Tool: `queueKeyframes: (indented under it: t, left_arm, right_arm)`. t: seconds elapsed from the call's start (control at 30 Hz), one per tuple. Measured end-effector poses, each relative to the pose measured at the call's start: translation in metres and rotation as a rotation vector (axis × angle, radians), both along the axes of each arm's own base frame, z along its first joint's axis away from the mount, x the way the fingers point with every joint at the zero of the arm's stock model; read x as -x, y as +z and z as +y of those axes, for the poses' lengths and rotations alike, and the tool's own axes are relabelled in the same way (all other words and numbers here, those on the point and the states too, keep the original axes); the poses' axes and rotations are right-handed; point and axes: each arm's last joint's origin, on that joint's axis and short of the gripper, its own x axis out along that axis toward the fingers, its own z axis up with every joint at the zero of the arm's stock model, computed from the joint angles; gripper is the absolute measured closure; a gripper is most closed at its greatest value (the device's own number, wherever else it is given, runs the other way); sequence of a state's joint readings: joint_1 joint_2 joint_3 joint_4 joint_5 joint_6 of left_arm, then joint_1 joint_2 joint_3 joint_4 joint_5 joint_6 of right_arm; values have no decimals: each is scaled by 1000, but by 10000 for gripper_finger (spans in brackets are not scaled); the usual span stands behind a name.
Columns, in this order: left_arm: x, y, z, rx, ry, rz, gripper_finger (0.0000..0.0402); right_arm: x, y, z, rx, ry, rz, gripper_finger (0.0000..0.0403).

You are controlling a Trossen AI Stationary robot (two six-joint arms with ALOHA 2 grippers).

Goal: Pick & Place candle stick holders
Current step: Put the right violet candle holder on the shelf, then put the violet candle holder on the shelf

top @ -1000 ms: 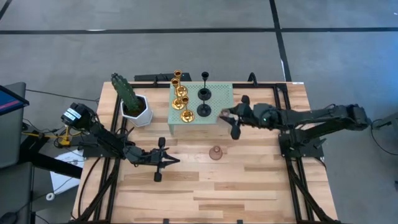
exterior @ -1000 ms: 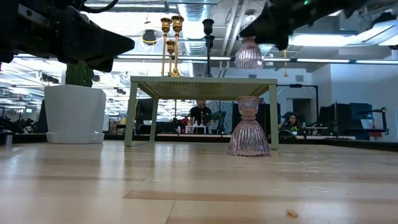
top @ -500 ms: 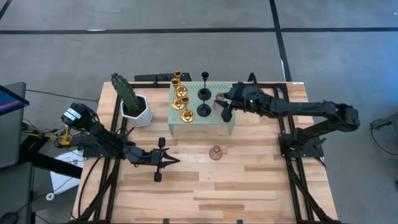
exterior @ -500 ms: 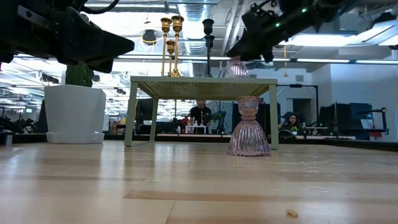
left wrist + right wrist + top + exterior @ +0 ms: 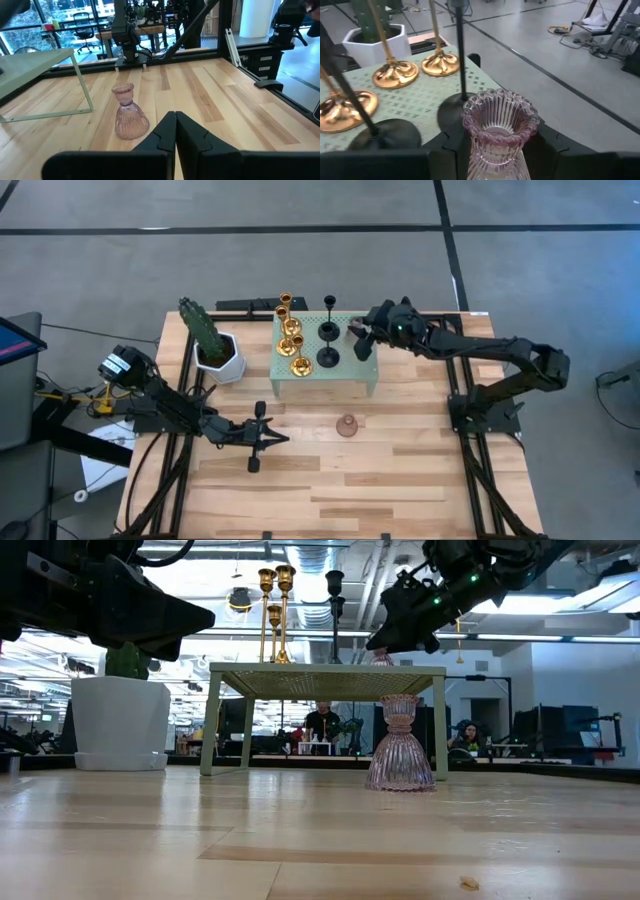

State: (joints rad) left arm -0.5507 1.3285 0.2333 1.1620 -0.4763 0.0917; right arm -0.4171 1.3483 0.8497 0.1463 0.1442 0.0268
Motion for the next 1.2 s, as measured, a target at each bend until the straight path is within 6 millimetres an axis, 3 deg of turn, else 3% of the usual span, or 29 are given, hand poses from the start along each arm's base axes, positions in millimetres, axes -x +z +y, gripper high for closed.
queueKeyframes:
  t: [0.23,0.43,0.67,0.93,1.2]
  left_arm:
    - [0,0,0,-2,0,2,394]
    - [0,0,0,-2,0,2,394]
    - [0,0,0,-1,0,3,394]
    - [0,0,0,-1,0,3,394]
    - [0,0,0,-1,0,3,394]
  right_arm:
    - [4,0,-8,2,-9,3,277]
    - [6,0,-13,1,-26,4,255]
    - [6,0,-13,1,-27,6,276]
    - [6,0,-13,1,-27,3,200]
    - [7,2,-13,22,-20,8,187]
